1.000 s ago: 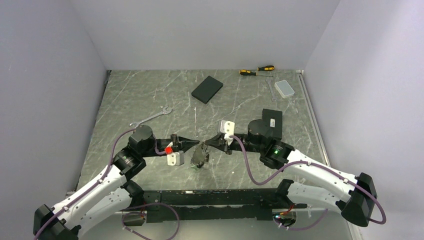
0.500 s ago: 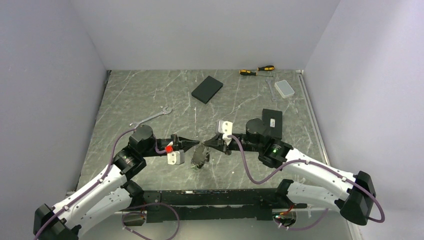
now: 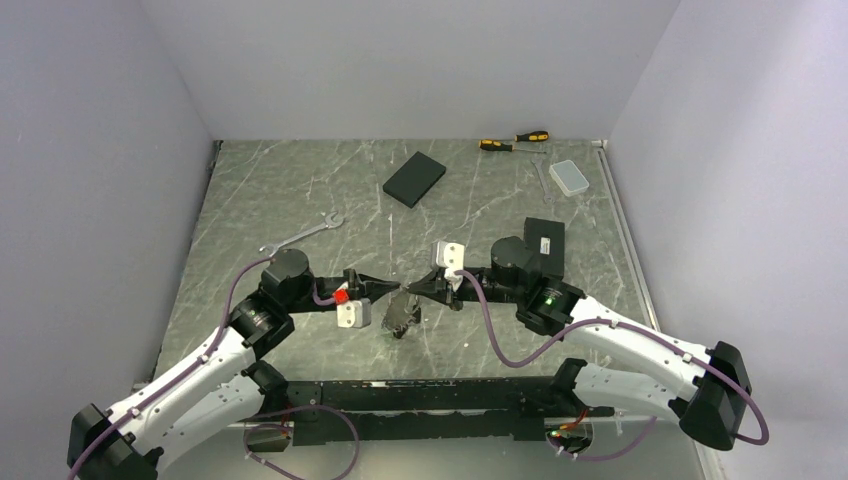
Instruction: Put the keys on the keyring
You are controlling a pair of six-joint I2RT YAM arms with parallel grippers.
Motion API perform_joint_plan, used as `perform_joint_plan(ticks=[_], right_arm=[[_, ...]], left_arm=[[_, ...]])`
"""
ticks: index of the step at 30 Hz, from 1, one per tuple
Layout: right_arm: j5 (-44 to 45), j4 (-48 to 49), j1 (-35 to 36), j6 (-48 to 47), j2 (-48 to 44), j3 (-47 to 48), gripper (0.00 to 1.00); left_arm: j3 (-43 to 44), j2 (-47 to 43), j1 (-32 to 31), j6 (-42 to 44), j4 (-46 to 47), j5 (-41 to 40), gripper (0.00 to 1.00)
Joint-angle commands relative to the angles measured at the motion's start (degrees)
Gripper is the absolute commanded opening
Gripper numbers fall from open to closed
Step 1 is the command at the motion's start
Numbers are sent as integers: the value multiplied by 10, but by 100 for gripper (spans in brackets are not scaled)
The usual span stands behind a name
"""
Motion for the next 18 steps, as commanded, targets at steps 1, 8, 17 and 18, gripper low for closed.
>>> perform_joint_plan(ticks=[1,8,17,18], right_arm=[[-24,6,-2,-11,3,27,0],[-36,-5,-2,-13,11,30,0],[-37,-10,-2,-15,7,32,0],[-37,-11,-2,-15,7,31,0]], left_arm=[[23,-1,2,-15,29,8,0],[22,-3,2,-20,32,7,0],[27,0,3,-22,27,0,0],[27,1,3,-23,27,-1,0]])
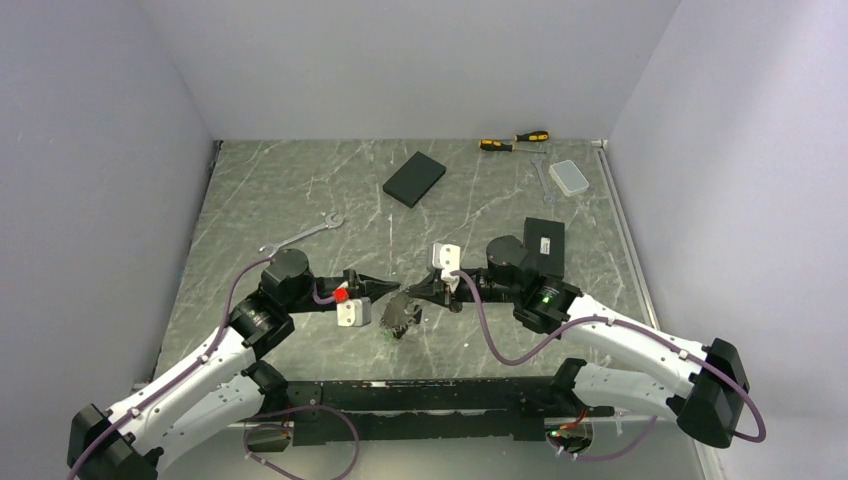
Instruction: Put the keys on the keyring
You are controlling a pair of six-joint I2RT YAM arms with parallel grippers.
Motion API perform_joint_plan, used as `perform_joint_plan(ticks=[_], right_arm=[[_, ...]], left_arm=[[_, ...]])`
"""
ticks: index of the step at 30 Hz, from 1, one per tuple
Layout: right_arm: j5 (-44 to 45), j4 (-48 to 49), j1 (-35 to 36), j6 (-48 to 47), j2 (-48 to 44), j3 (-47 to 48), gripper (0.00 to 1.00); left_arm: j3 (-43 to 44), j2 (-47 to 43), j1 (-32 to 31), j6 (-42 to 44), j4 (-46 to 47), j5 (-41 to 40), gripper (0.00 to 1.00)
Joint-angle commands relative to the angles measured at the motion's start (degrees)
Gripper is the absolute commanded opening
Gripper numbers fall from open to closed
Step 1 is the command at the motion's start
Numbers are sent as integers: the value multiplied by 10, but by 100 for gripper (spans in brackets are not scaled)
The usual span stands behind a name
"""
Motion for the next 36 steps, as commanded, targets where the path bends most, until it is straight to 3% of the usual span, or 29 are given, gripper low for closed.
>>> perform_joint_plan(ticks=[1,16,36], right_arm=[[-21,5,-1,-9,-6,28,0],[-13,-8,0,-20,2,34,0],[40,-17,19,-56,18,35,0]], left_arm=[[28,1,3,-12,26,-1,0],[49,25,7,-37,11,-42,0],[83,68,38,-94,-4,-25,0]])
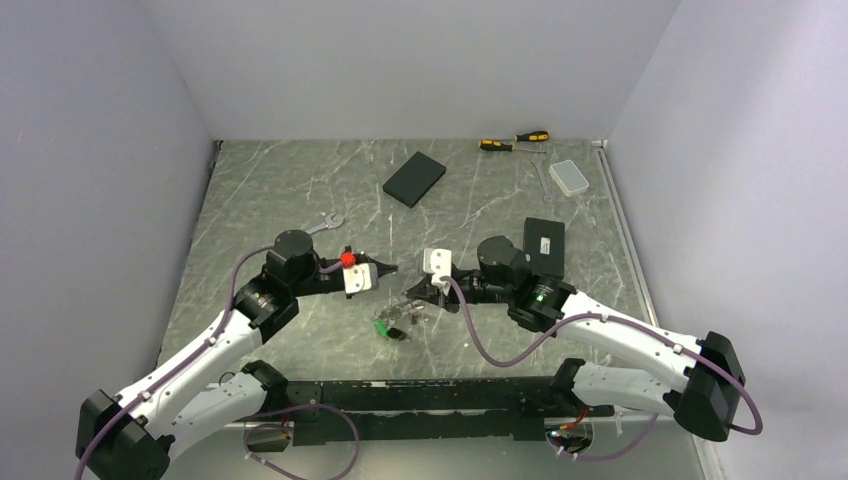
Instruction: Put the keys on the keyring
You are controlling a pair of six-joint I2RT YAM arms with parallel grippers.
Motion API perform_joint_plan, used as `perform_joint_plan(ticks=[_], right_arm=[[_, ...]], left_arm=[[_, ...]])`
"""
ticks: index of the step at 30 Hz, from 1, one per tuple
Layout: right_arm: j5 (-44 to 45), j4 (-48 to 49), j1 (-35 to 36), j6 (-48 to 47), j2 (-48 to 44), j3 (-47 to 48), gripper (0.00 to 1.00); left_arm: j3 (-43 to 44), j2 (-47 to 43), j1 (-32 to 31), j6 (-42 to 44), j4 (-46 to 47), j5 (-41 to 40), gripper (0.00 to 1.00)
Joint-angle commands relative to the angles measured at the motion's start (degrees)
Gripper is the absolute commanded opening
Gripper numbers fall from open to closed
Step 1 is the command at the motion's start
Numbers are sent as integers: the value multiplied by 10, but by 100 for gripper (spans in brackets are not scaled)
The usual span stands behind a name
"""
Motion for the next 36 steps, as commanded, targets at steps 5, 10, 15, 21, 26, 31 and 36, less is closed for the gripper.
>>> perform_joint_plan(ticks=[5,10,15,21,26,31,36], right_arm=[[41,13,18,-29,0,18,0],[69,26,19,-11,-9,4,0],[191,73,18,66,-71,-55,0],[346,138,17,134,-134,-123,0],[456,121,14,144,-126,-122,0],[504,119,-30,175,-141,-137,0],[424,103,-133,237,-175,-151,0]], left_arm=[[41,13,11,-26,9,9,0],[51,17,11,2,-40,-3,0],[46,21,7,11,-61,7,8],[-17,41,-6,-157,102,-1,65],[73,160,-26,-201,-9,-10,71],[67,187,-107,-55,-80,-97,68],[44,150,-123,143,-141,5,66]])
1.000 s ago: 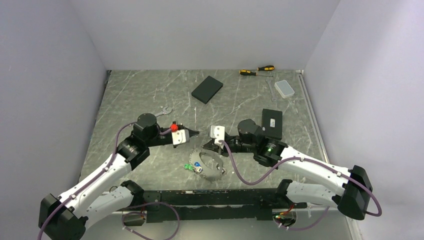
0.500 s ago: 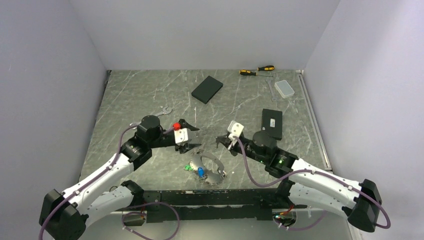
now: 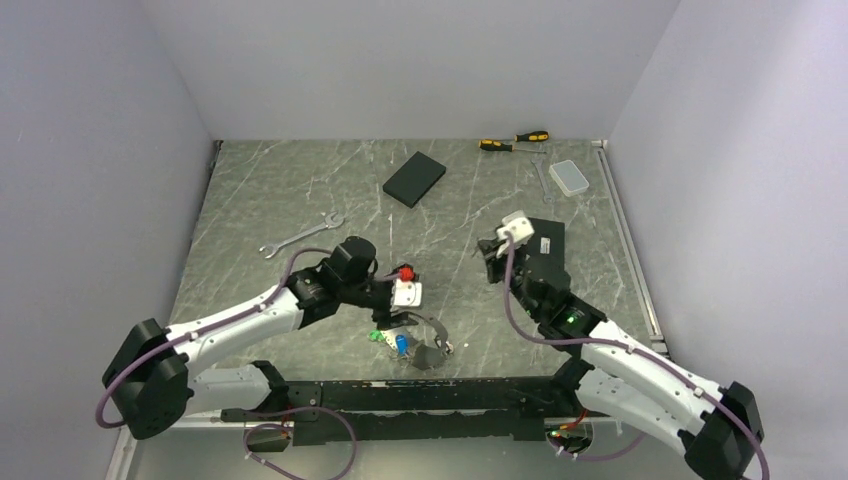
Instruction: Put the keys on the keyring
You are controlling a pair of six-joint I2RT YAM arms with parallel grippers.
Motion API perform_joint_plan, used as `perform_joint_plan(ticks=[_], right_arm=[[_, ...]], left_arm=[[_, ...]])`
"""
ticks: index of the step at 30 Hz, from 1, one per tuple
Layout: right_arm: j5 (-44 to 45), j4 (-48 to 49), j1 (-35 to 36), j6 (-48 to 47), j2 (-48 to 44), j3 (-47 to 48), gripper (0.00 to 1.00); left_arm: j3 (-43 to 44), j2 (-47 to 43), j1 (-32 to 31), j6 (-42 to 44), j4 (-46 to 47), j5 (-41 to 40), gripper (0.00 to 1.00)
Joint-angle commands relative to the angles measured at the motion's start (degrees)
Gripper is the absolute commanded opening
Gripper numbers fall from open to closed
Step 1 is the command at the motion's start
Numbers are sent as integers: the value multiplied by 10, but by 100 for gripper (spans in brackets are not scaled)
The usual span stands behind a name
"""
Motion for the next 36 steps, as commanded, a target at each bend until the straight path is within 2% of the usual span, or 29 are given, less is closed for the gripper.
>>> perform_joint_plan(ticks=[1,6,13,16,24,36], right_arm=[[-43,11,-76,69,-37,-10,0],[-54,9,-100,87,-44,-19,0],[-52,10,-112,88,-71,-45,0],[-54,7,-116,86,-78,-48,0],[-69,13,-122,88,-80,-53,0],[-85,11,-126,92,-80,-52,0]], left_arm=[[-15,-42,-9,231,-79,77,64],[32,29,-58,342,-179,63,55],[80,127,-125,390,-209,39,53],[110,164,-143,421,-243,26,48],[150,231,-177,454,-262,4,45],[138,258,-203,490,-239,-25,39]])
